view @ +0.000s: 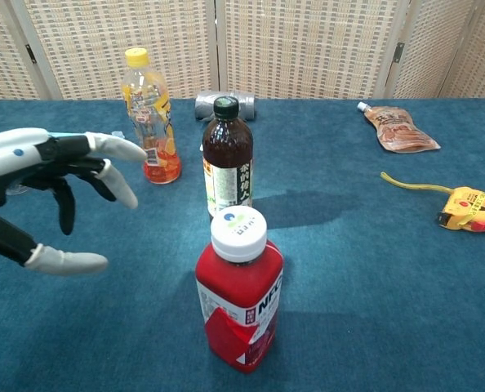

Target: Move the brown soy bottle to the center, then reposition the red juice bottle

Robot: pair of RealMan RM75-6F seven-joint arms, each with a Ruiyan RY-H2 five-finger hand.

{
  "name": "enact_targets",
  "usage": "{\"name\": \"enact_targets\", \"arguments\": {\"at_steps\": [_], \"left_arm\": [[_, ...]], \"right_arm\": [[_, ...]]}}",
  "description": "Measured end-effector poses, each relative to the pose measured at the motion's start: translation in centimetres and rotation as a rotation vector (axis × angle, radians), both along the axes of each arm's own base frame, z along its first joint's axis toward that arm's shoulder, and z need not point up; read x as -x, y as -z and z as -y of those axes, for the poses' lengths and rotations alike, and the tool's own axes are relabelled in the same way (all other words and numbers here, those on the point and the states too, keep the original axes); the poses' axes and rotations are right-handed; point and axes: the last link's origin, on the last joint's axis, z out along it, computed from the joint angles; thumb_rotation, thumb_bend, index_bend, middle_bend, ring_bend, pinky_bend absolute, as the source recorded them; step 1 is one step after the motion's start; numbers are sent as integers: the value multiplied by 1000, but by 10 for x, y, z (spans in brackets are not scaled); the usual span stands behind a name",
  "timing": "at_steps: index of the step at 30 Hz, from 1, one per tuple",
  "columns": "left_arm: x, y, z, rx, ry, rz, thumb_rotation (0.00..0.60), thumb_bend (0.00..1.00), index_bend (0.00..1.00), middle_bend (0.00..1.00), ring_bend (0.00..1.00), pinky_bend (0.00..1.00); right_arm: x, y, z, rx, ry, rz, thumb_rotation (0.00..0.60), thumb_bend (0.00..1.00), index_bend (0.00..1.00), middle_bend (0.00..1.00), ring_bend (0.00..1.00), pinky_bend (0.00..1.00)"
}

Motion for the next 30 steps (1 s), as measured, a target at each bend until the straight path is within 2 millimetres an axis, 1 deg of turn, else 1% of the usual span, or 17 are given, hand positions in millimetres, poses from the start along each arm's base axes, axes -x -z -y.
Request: {"name": "enact_targets", "arguments": {"at_steps": [8,14,20,30], "left_arm": [[41,-38,-2,-145,-39,-118,600,123,145,317,259,480],[71,-61,-1,-237,-84,-208,600,123,147,312,254,473],[94,-75,0,-282,-121,-273,600,122,148,308,250,466],[128,-88,5,-323,-179,-327,600,140,152,306,248,458]], "right_arm": [[-23,28,18,-92,-87,53,600,0,138,277,177,427],[-45,52,31,-171,-159,92,600,0,137,277,177,427],[-65,72,41,-234,-226,124,600,0,144,277,177,427],[-95,104,53,-355,-302,141,600,0,148,277,176,427]]}}
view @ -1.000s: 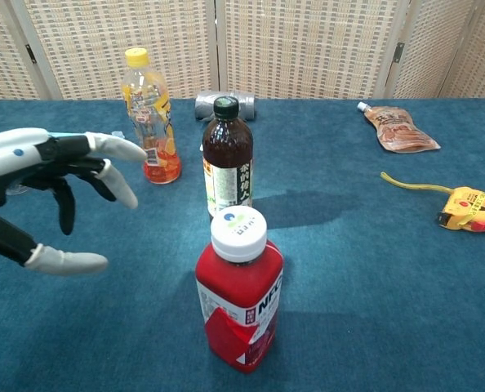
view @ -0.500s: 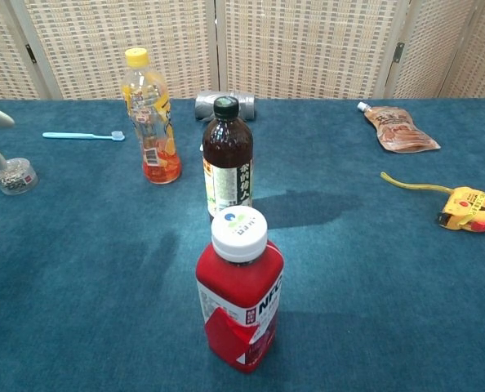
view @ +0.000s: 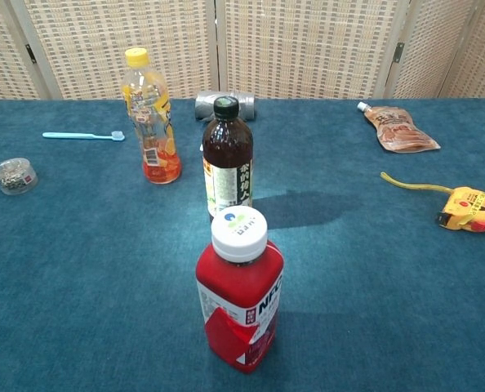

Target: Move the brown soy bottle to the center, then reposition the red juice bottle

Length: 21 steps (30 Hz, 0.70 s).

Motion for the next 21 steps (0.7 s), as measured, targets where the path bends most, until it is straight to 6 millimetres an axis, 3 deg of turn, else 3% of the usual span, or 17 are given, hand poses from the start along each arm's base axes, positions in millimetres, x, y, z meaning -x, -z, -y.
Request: {"name": "enact_targets", "arguments": {"at_steps": [8,21], "left_arm": [[19,-7,3,-32,-28,-20,600,140,153,306,247,457],[30,-11,2,-56,-50,-21,600,140,153,306,247,457]], "right_arm": [[-27,29,7,-129,-83,32,600,0,148,257,177,427],[-63,68,14,-262,-197,158,600,0,148,205,173,367]]}}
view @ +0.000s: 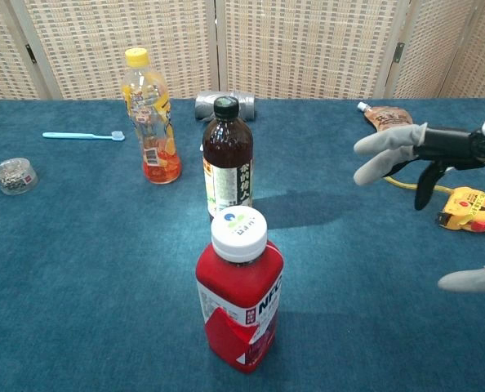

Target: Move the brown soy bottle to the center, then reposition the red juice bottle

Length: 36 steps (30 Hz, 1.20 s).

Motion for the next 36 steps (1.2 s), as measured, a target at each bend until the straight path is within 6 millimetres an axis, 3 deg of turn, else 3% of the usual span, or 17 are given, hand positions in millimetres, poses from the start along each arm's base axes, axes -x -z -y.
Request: {"name": "enact_targets", "arguments": {"at_steps": [16,36], "left_arm": [[4,-1,0,-1,-8,-1,600,140,153,306,247,457],[8,-7,-1,-17,-25,0,600,140,153,306,247,457]], "right_arm": [[-24,46,12,-160,-54,128,600,0,148,191,170,338],[-45,72,20,-245,-110,183,600,0,148,167,144,316]]}}
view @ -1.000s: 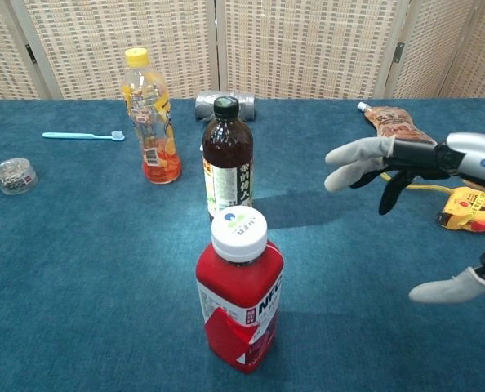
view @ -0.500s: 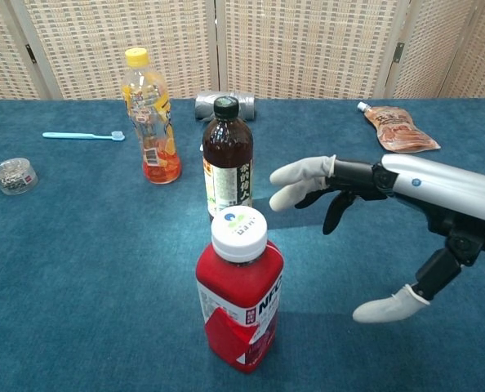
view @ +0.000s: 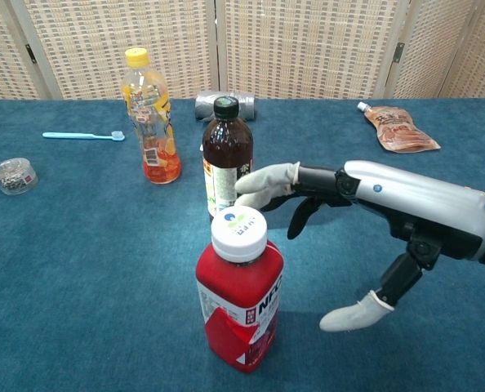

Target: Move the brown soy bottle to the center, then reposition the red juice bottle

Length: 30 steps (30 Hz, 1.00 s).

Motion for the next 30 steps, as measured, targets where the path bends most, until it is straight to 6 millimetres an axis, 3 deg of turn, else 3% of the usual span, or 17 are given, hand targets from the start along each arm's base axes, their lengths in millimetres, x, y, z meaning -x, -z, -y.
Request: {"name": "enact_targets", "arguments": {"at_steps": [21,30], "left_arm": [[0,-4,-2,-12,-2,4,600,140,153,306,247,457],[0,-5,-2,-14,-3,7,600,140,154,306,247,457]], "right_arm": [[-17,23,5,-87,-12,5,600,0,148,169,144,316],[-20,32,8,-115,1,6,600,0,148,234,154,317]]}}
